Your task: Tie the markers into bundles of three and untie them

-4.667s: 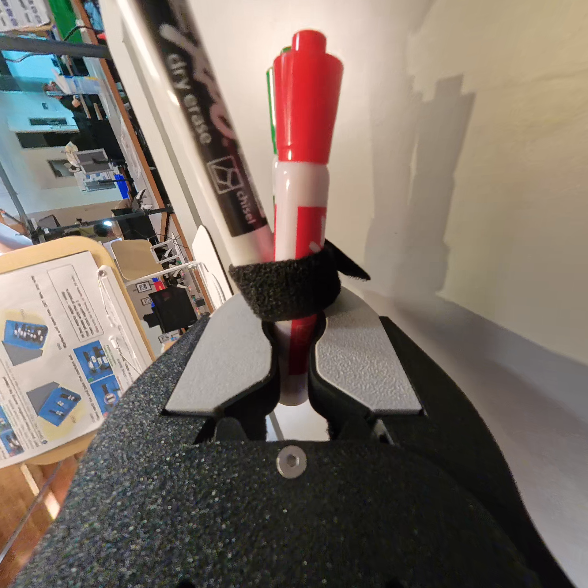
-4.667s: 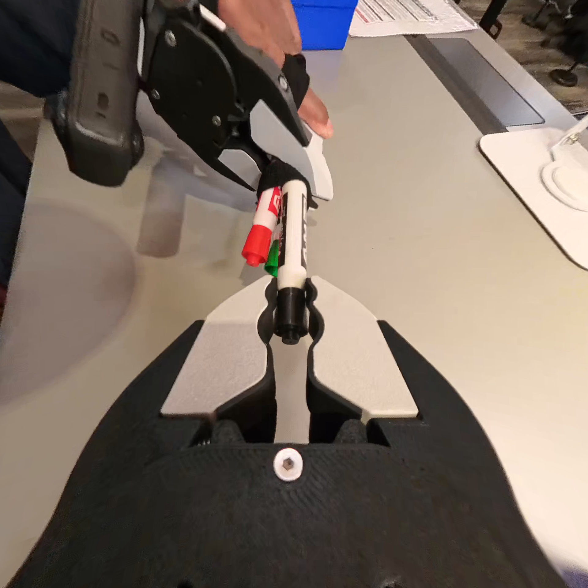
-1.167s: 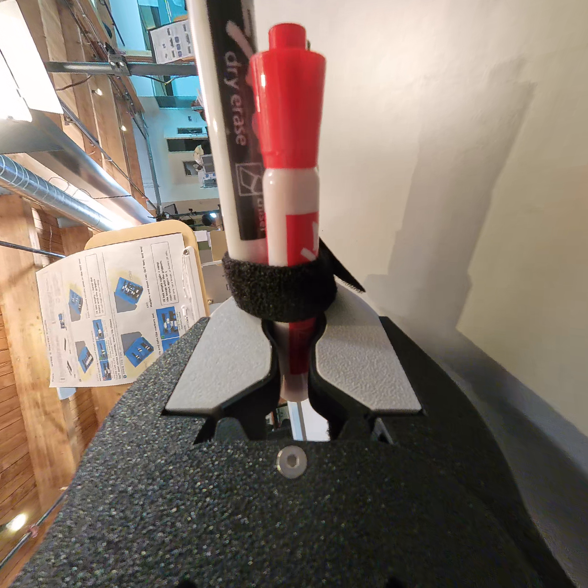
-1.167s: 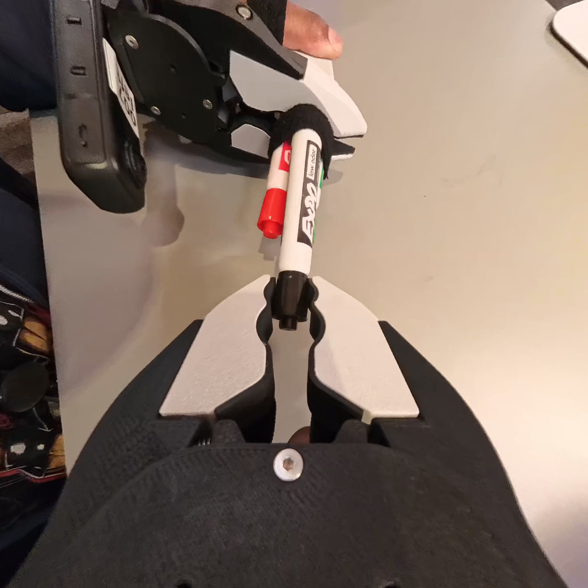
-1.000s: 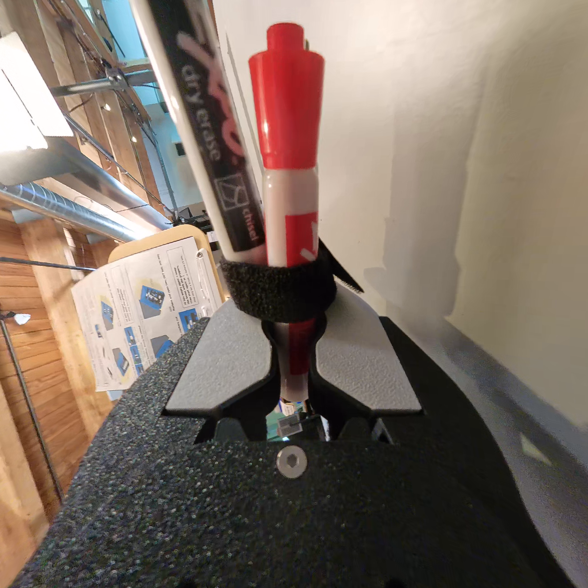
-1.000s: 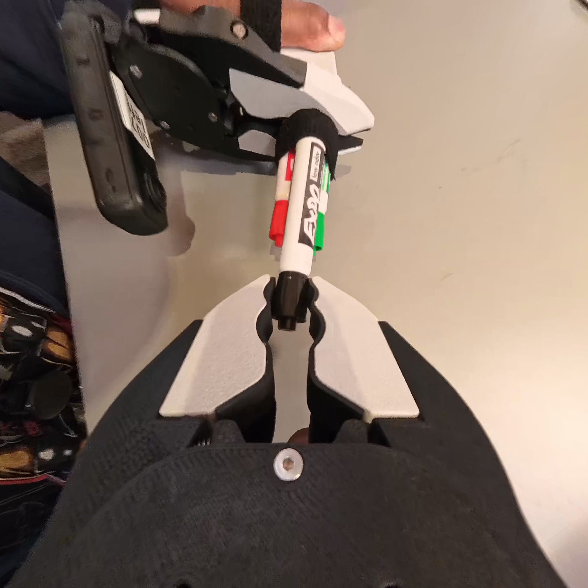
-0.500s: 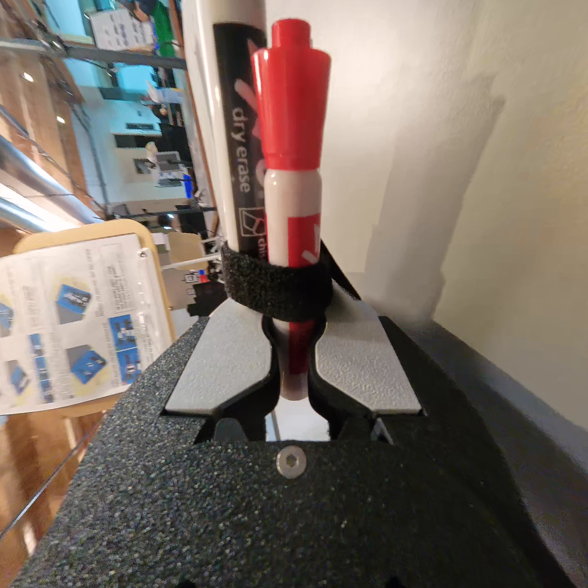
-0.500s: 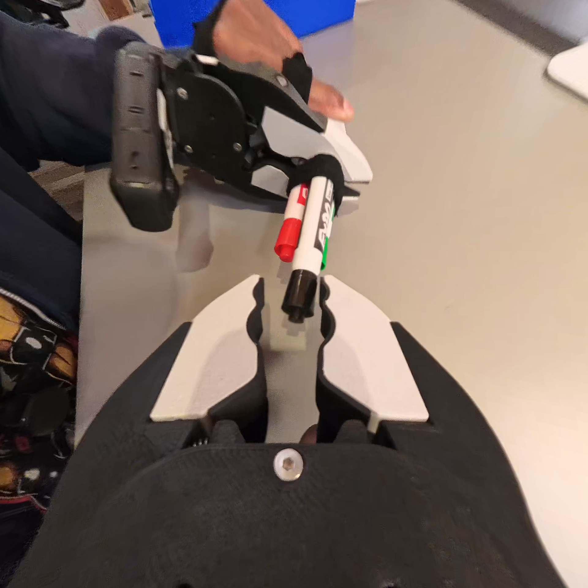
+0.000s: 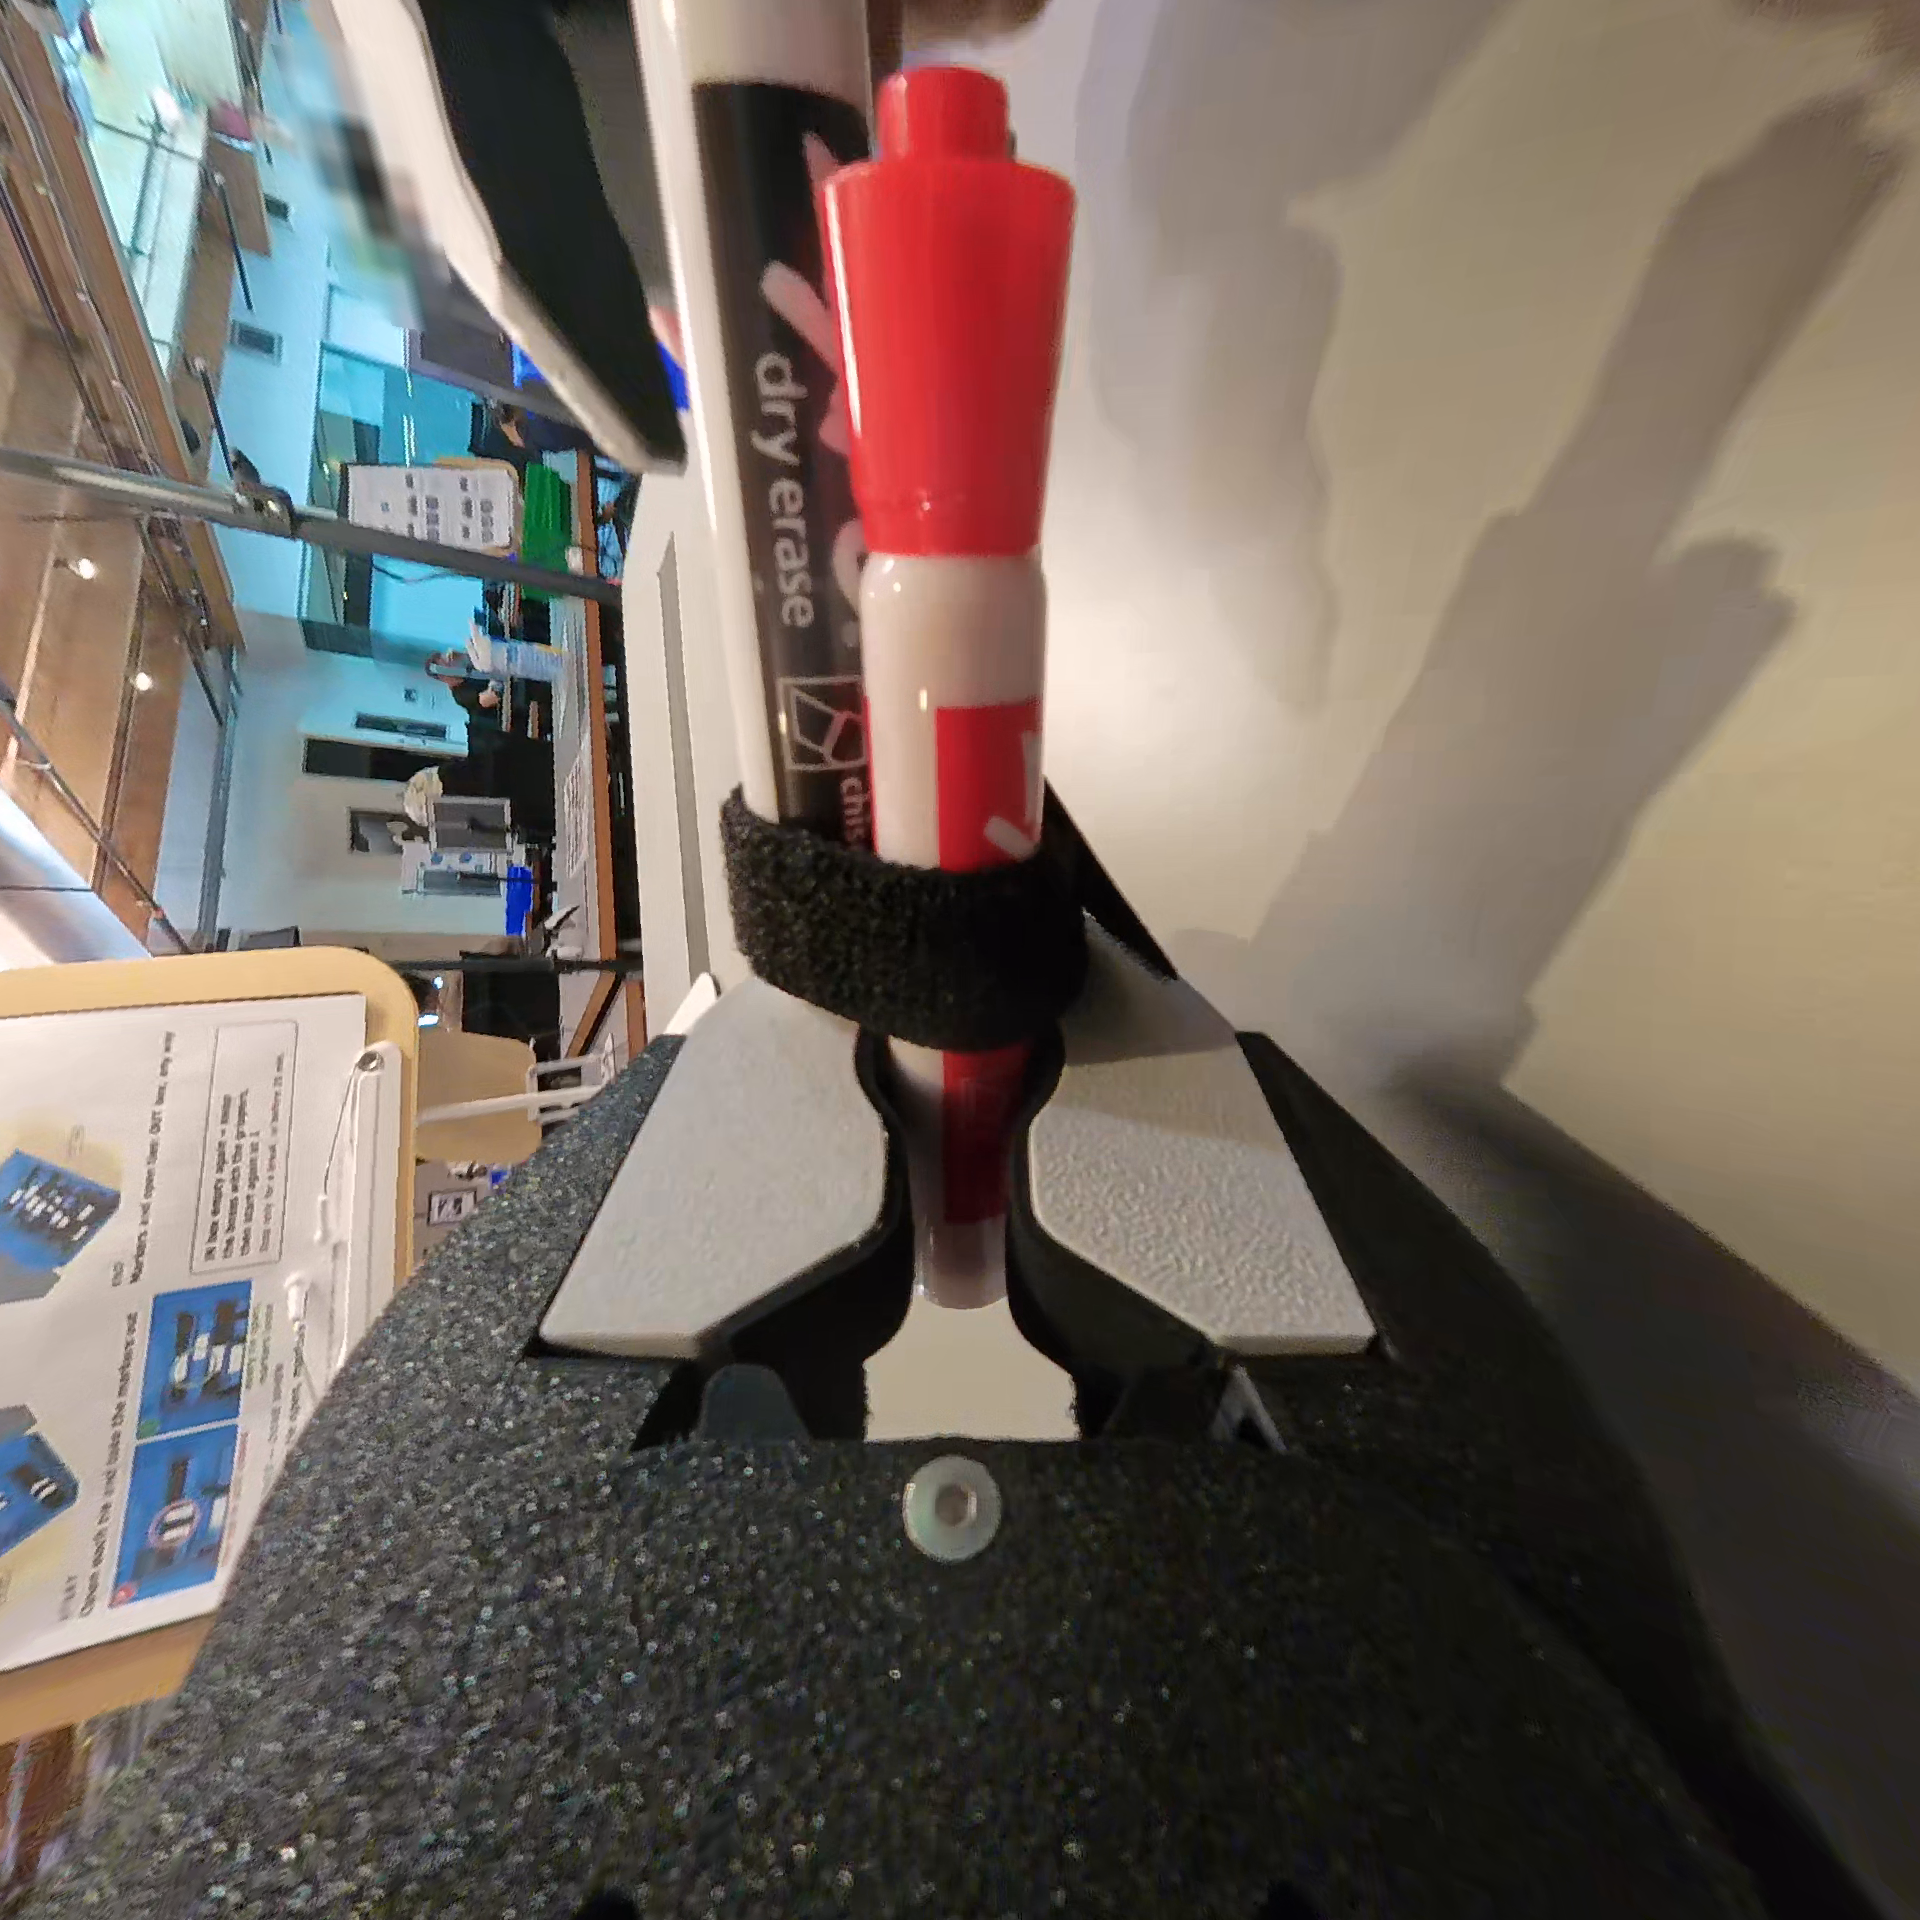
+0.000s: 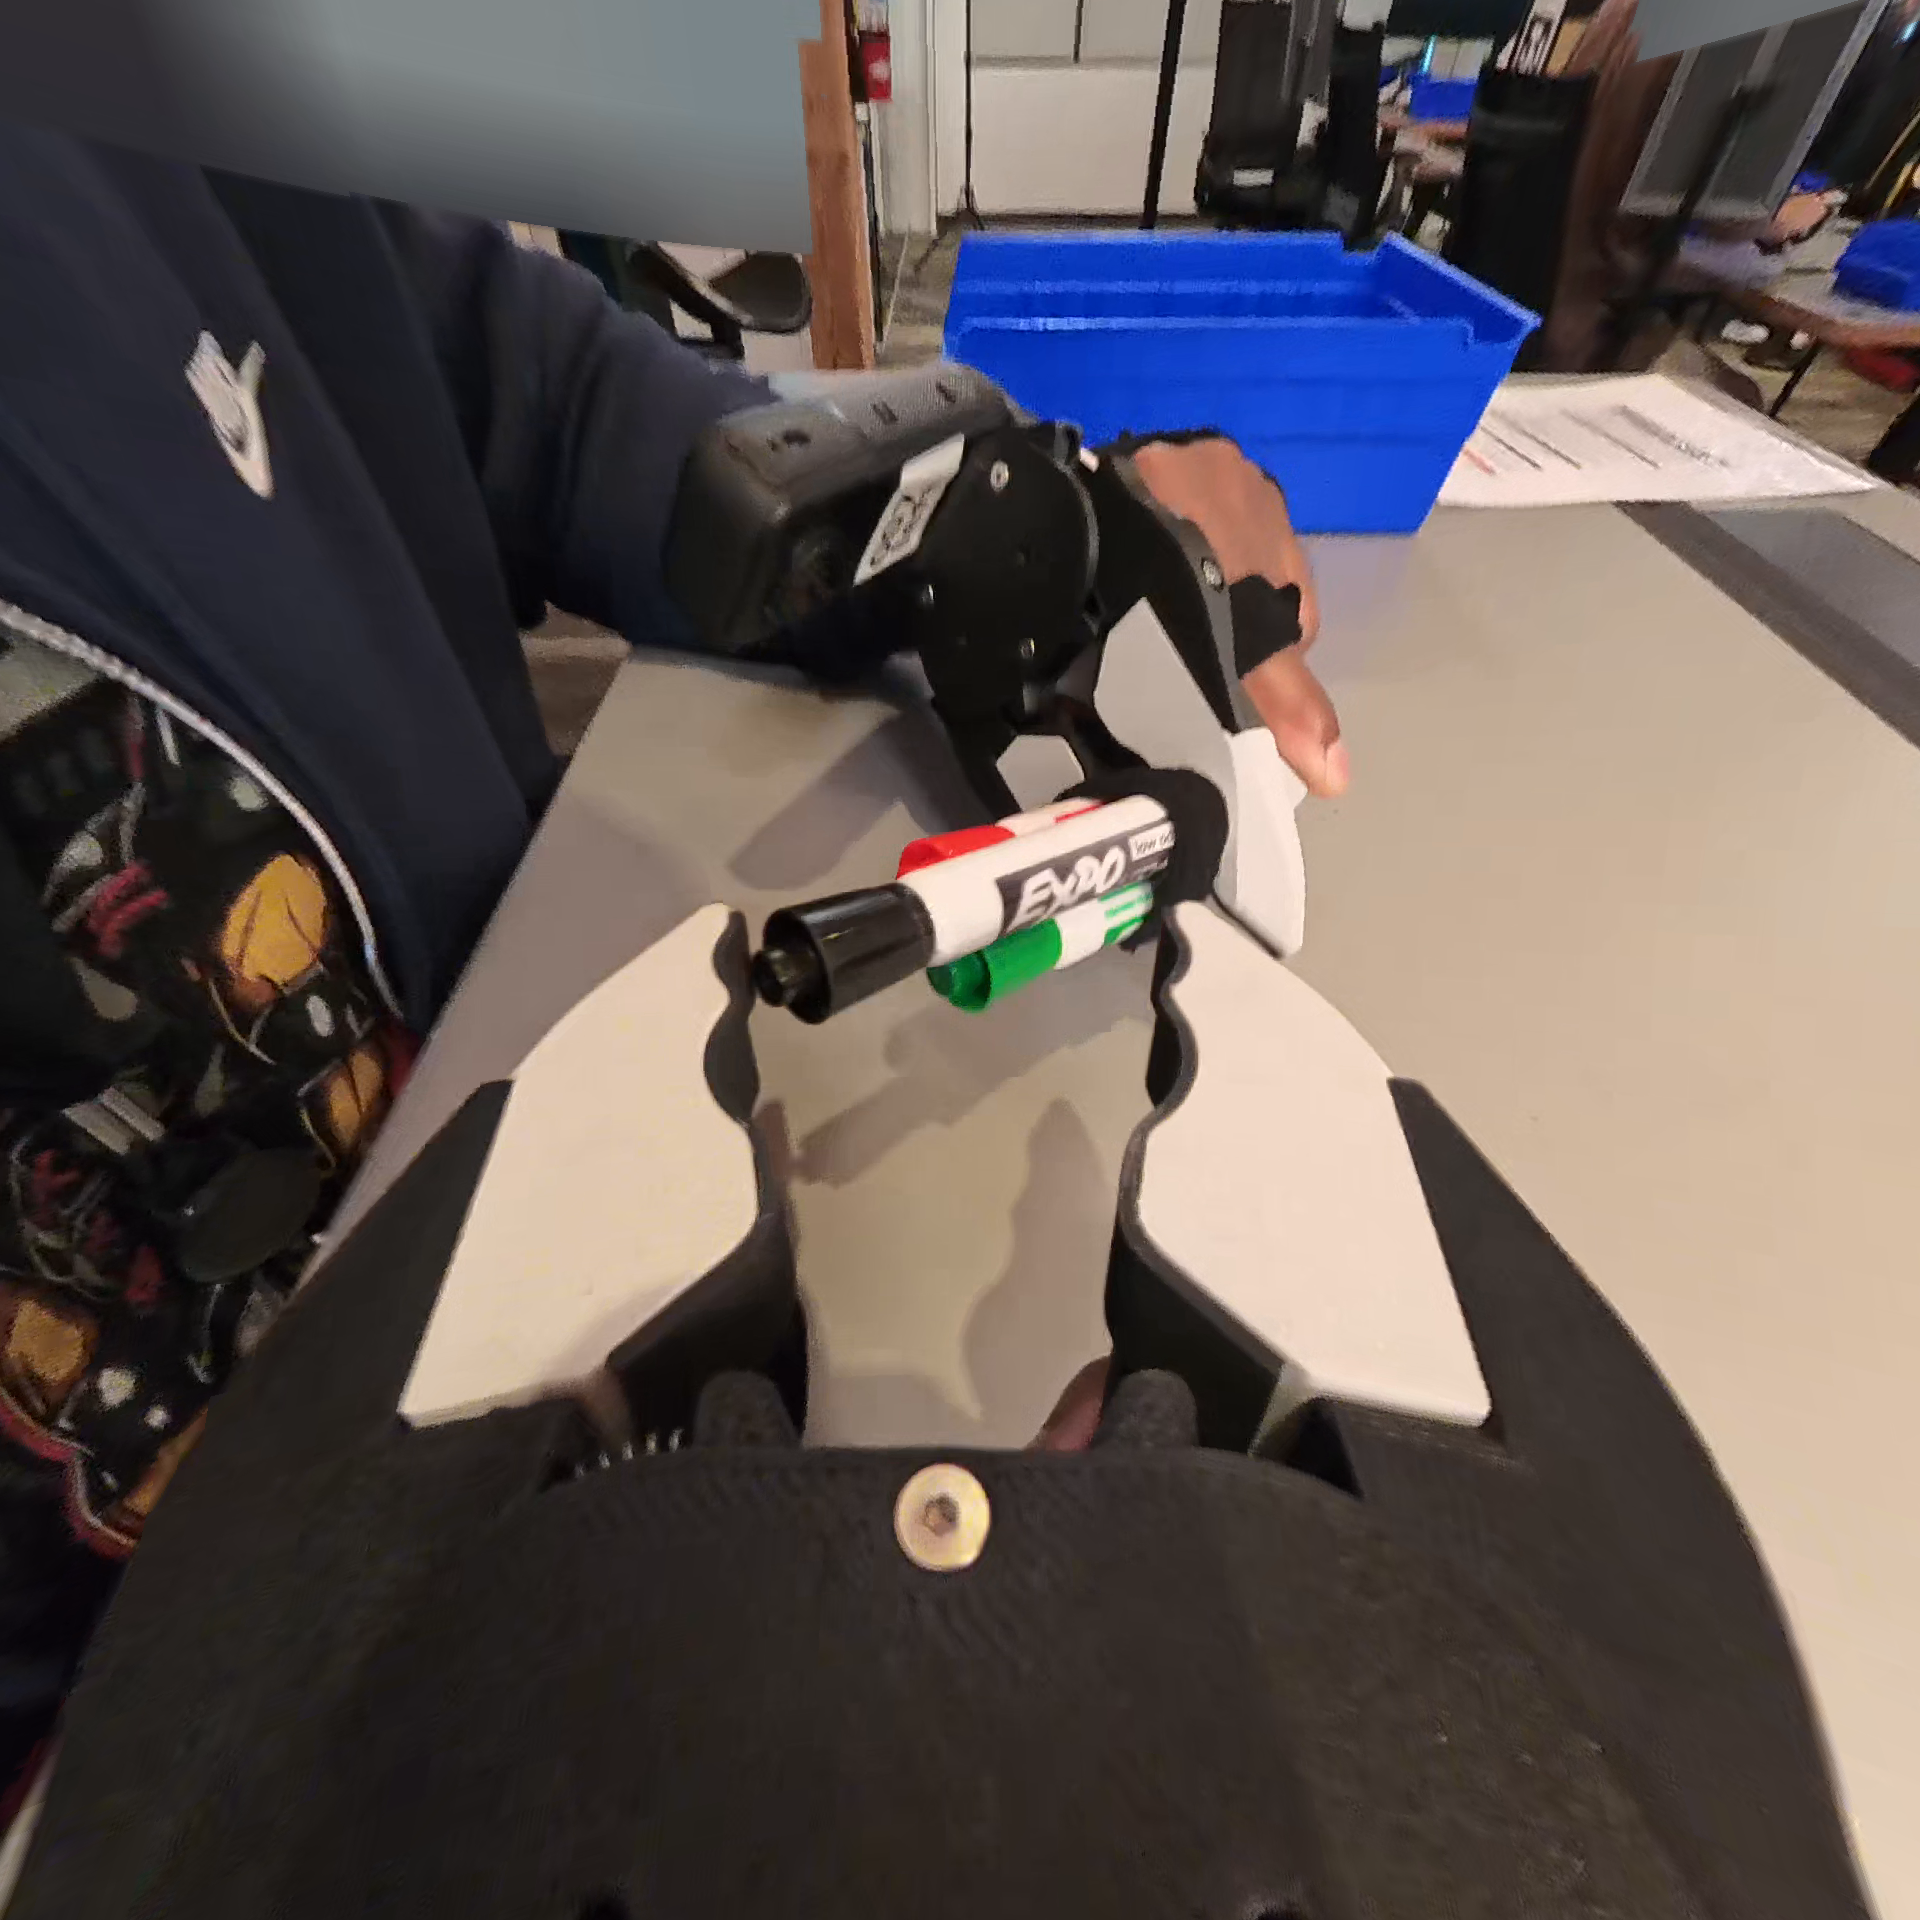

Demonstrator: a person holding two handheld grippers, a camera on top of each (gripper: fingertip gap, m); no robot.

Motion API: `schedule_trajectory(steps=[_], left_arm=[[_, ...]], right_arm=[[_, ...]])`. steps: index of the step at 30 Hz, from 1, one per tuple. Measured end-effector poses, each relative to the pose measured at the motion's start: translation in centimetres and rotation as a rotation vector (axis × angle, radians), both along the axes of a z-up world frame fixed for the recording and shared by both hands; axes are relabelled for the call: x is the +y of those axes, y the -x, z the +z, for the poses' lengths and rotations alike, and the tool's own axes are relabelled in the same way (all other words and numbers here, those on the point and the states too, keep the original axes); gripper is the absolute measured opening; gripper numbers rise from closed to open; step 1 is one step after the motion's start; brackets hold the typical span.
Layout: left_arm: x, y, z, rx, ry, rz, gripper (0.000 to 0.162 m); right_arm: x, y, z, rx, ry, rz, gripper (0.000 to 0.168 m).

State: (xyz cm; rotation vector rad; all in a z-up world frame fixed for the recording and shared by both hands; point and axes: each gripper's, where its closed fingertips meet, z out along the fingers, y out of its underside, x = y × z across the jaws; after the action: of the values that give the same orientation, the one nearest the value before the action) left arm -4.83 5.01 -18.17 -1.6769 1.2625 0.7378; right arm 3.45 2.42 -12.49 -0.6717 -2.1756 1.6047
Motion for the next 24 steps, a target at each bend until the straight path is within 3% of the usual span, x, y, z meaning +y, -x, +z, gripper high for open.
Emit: schedule_trajectory(steps=[4, 9, 12, 14, 20, 24], left_arm=[[0.1, -1.2, 0.5, -0.033, -0.034, -0.039, 0.015], [0.5, -2.1, 0.9, -0.029, -0.042, -0.041, 0.015], [0.5, -1.8, 0.8, -0.072, -0.02, -0.011, 0.015], [0.7, -1.2, 0.4, -0.138, 0.01, 0.044, 0.015], [1.8, -1.0, 1.4, -0.572, 0.09, 0.172, 0.015], [2.5, -2.7, 3.0, -0.997, 0.181, 0.139, 0.014]], right_arm=[[-0.9, -0.5, 0.6, -0.084, 0.156, 0.052, 0.079], [-2.0, -1.1, 0.8, -0.157, 0.225, 0.102, 0.087], [-2.0, -0.6, 1.2, -0.175, 0.254, 0.078, 0.086], [-1.1, 0.1, 1.6, -0.156, 0.281, 0.024, 0.076], [2.3, 2.0, 3.4, -0.035, 0.292, -0.115, 0.077], [3.3, 3.8, 2.9, 0.009, 0.197, -0.227, 0.069]])
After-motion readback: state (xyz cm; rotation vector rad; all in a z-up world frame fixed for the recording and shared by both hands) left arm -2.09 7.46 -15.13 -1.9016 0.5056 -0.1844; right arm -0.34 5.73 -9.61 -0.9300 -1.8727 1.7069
